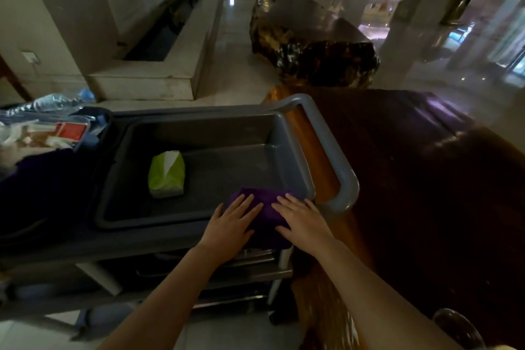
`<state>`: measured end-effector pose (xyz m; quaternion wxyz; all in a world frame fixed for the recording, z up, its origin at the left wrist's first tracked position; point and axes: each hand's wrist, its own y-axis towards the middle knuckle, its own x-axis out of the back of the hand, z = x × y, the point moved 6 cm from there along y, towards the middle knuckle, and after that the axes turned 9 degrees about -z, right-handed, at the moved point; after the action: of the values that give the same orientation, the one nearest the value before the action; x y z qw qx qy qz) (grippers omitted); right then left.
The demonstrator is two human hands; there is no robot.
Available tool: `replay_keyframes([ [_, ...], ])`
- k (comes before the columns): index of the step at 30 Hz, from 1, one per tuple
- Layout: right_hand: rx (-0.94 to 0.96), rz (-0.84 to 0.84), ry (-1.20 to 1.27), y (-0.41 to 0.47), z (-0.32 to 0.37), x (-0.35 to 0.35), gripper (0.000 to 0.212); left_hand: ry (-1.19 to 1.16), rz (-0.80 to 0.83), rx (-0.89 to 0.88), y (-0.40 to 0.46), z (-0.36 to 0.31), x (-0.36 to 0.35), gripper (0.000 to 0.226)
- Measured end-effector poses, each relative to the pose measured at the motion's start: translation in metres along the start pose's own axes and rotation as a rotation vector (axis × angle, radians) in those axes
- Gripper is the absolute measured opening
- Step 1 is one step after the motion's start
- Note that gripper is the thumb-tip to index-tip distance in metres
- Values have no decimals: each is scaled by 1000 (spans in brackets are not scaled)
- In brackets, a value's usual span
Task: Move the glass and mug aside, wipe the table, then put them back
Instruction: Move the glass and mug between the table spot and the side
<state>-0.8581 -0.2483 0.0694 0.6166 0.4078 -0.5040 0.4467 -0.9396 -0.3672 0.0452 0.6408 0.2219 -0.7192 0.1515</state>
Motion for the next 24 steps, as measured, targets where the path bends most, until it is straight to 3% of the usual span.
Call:
replay_keyframes([
  [4, -21, -6, 0, -9, -6, 5, 59, 21, 60, 1, -1, -8, 9, 68],
  [9, -91, -240, 110, -54, -28, 35, 51, -112, -23, -68, 3, -50, 31, 72],
  [11, -329, -392, 88, -138, -84, 47, 45, -195, 54, -288, 21, -133, 12, 69],
  [12, -344, -463, 104, -149, -88, 48, 42, -213, 22, -292, 19, -135, 15, 67],
  [15, -591, -446, 188, -206, -110, 40, 39, -321, -36, -371, 20, -175, 14, 62],
  [18, -894, -536, 173, -288, -148, 33, 39, -457, 101, -480, 22, -250, -12, 59],
  [22, -1295, -691, 251, -386, -179, 16, 37, -688, 299, -401, 18, -320, -51, 62],
  [24, -1427, -762, 261, -422, -192, 6, 37, -727, 386, -324, 18, -339, -77, 74],
])
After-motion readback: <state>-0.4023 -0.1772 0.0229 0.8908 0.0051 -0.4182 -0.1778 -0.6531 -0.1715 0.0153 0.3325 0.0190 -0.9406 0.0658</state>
